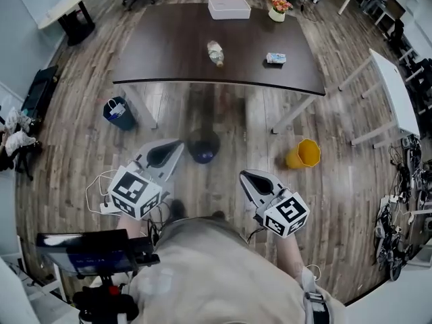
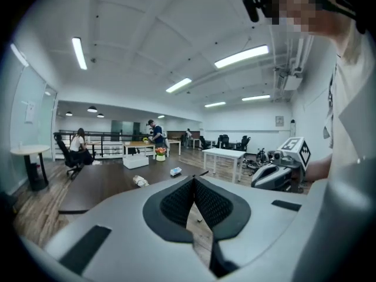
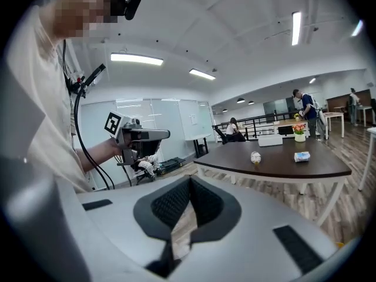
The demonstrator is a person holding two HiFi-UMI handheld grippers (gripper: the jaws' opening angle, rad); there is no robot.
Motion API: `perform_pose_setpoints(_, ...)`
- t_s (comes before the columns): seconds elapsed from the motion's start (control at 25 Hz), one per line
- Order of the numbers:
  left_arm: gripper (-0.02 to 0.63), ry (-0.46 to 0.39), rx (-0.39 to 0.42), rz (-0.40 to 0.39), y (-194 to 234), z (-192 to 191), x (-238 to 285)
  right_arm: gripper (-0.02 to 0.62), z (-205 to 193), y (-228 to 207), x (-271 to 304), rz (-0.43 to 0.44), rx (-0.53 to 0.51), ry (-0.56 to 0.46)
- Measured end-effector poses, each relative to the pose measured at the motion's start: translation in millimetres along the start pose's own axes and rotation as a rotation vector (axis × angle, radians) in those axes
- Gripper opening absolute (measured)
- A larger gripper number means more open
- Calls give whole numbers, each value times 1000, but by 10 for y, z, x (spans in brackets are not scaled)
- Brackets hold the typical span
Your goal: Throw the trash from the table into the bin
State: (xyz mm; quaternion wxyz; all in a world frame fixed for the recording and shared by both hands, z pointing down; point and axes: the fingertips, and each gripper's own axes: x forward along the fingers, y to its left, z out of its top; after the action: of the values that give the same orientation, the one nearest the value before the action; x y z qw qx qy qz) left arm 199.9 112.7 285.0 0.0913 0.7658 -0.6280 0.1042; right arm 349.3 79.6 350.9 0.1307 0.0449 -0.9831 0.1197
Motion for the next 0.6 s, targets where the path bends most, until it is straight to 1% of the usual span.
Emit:
perform_pose_setpoints(0.08, 12, 7, 65, -9, 153, -27, -194, 11, 79, 192, 216, -1, -7, 2)
perform_pose_setpoints(0.16, 12, 15, 81, -5, 475, -119, -507, 11, 176, 545, 570, 11, -32, 12)
perform_pose_setpoints(0.24, 12, 5, 47, -13, 771, -192, -764, 11, 252, 862, 888, 23, -74, 26)
perform_pose_setpoints(0.36, 14, -35, 0, -41, 1055, -186, -974, 11, 321, 1098, 1215, 16, -135, 52)
perform_pose_setpoints(0.6, 14, -51, 5, -60, 1562, -313, -1371, 11, 389, 1461, 1787, -10, -165, 74)
